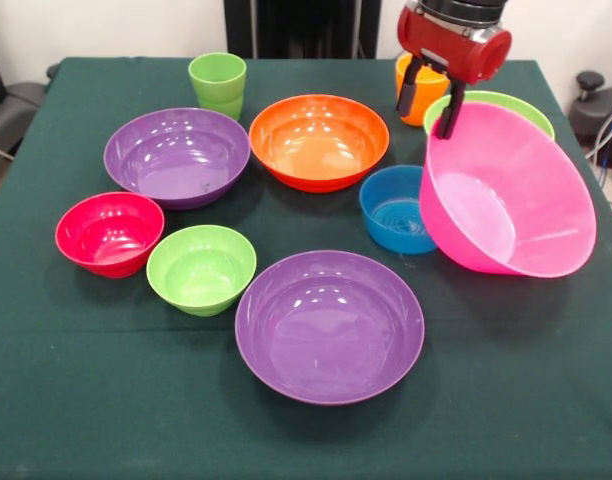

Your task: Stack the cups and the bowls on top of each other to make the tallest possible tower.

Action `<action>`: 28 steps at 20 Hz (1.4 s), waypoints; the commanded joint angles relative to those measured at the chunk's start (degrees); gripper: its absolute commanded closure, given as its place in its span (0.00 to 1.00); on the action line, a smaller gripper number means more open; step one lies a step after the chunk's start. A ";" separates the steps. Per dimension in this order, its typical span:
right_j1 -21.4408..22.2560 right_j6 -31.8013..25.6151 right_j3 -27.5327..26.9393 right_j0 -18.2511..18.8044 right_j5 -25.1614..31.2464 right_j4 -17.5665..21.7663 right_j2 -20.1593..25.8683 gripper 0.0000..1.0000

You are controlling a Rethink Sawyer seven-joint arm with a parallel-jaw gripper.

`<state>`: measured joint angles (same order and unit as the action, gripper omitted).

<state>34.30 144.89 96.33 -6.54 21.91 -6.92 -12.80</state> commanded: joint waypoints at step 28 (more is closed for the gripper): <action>1.29 1.54 -4.70 -2.69 11.83 0.88 3.85 1.00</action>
<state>34.26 144.89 94.88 -7.47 23.24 -6.91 -12.89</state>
